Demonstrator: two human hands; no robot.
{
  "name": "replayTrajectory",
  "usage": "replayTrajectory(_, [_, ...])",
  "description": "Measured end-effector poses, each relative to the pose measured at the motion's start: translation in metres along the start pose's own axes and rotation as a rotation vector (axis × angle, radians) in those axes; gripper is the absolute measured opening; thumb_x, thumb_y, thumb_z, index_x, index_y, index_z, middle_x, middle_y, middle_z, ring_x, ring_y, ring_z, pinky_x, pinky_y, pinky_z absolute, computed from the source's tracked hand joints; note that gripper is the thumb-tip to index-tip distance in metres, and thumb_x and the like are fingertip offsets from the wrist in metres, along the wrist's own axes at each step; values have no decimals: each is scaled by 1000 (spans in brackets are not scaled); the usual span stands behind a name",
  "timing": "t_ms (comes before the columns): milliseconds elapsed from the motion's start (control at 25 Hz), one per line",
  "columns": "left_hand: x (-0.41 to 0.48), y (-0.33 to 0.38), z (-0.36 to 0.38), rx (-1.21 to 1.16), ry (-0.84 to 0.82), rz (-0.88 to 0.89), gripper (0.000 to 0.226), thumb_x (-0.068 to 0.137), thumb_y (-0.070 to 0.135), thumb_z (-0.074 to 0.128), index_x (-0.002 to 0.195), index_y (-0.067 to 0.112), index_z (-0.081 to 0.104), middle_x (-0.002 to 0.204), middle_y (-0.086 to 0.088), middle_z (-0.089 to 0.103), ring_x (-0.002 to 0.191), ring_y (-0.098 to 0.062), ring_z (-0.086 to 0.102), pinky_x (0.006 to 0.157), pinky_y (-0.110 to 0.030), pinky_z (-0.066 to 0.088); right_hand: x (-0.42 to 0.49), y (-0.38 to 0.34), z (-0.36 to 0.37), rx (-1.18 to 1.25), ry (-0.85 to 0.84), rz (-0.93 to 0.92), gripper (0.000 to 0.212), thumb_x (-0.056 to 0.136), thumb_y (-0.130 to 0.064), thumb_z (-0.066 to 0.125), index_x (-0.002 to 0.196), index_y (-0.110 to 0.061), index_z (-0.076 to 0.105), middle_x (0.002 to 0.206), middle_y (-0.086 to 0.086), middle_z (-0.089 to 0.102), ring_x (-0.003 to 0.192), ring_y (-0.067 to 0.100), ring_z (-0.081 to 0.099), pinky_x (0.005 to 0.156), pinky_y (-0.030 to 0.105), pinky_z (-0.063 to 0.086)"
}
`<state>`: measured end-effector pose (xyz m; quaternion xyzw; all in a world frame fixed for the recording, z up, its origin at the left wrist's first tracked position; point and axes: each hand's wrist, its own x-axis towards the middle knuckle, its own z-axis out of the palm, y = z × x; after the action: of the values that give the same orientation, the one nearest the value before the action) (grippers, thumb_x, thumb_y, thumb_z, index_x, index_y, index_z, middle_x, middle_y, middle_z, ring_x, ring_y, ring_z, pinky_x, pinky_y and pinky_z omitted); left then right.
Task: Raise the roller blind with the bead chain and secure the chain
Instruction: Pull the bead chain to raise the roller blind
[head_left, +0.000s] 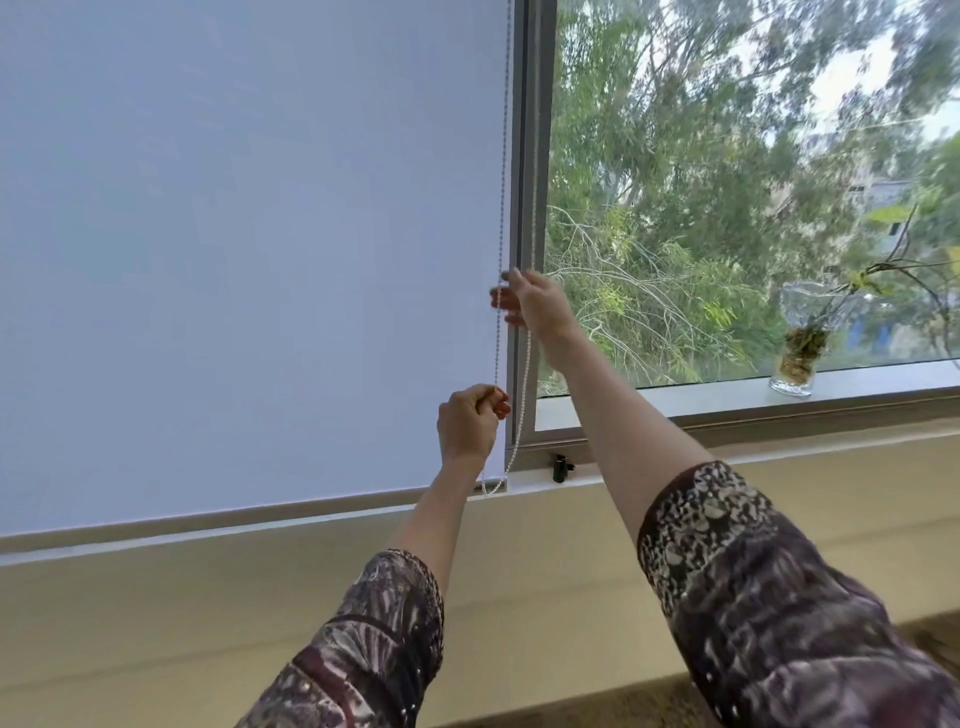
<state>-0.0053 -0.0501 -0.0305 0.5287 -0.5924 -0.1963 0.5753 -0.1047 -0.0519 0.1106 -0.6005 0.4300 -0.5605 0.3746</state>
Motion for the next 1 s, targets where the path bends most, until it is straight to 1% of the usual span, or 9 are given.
replayTrajectory(80, [-7, -4, 2, 13, -29, -13, 24, 91, 12, 55, 77, 20, 73, 66, 6, 72, 68, -11, 71, 78, -36, 59, 8, -27, 8, 79, 18, -84, 32, 100, -18, 38, 121, 3, 51, 113, 22, 63, 91, 22, 59, 76, 33, 47])
replayTrajectory(160, [-11, -8, 3, 28, -42, -24, 24, 91, 13, 55, 78, 21, 73, 67, 6, 73, 69, -11, 71, 77, -35, 59, 12, -44, 17, 142, 84, -159, 29, 100, -18, 39, 118, -2, 54, 91, 13, 64, 73, 16, 57, 64, 28, 47])
replayTrajectory(280, [-7, -11, -1, 98, -55, -23, 23, 90, 15, 54, 81, 21, 74, 74, 4, 76, 74, -13, 71, 79, -34, 59, 15, -44, 28, 107, 199, -261, 25, 99, -16, 39, 94, -11, 63, 62, 0, 49, 52, 9, 38, 49, 26, 29])
replayTrajectory(360, [0, -16, -5, 128, -117, -46, 22, 91, 16, 55, 79, 21, 73, 77, 3, 76, 77, -15, 71, 81, -36, 58, 11, -34, 35, 67, 207, -295, 26, 97, -12, 40, 81, -14, 60, 59, -1, 46, 51, 10, 36, 49, 26, 26])
replayTrajectory(480, [4, -31, -12, 130, -256, -101, 17, 91, 17, 57, 90, 15, 74, 85, 0, 77, 85, -14, 71, 90, -38, 55, 0, -8, 35, -8, 195, -312, 26, 96, -12, 39, 78, -14, 57, 58, -2, 45, 50, 9, 35, 46, 23, 25])
replayTrajectory(640, [4, -39, -24, 107, -326, -148, 27, 87, 11, 60, 113, 9, 69, 107, -7, 74, 99, -15, 67, 92, -23, 47, -15, 35, 26, -92, 165, -252, 25, 96, -9, 39, 79, -10, 57, 63, 6, 49, 54, 14, 38, 49, 26, 28])
replayTrajectory(800, [19, -14, -31, -57, -272, -156, 31, 86, 6, 53, 112, 8, 69, 105, -11, 74, 102, -19, 66, 99, -35, 48, -28, 69, 19, -162, 147, -208, 23, 95, -5, 41, 79, -5, 58, 61, 2, 50, 57, 15, 42, 54, 26, 32])
replayTrajectory(920, [27, 17, -30, -326, -189, -189, 26, 91, 16, 54, 109, 6, 70, 103, -13, 74, 90, -17, 69, 89, -39, 49, -38, 87, 18, -186, 111, -194, 22, 95, -7, 42, 80, -5, 58, 59, -2, 49, 52, 10, 39, 49, 19, 30])
replayTrajectory(1000, [33, 39, -29, -453, -162, -179, 27, 93, 24, 56, 107, 6, 71, 103, -13, 74, 91, -18, 70, 86, -38, 50, -42, 96, 18, -169, 85, -153, 23, 95, -7, 41, 82, -6, 59, 61, 0, 50, 51, 12, 37, 48, 23, 30])
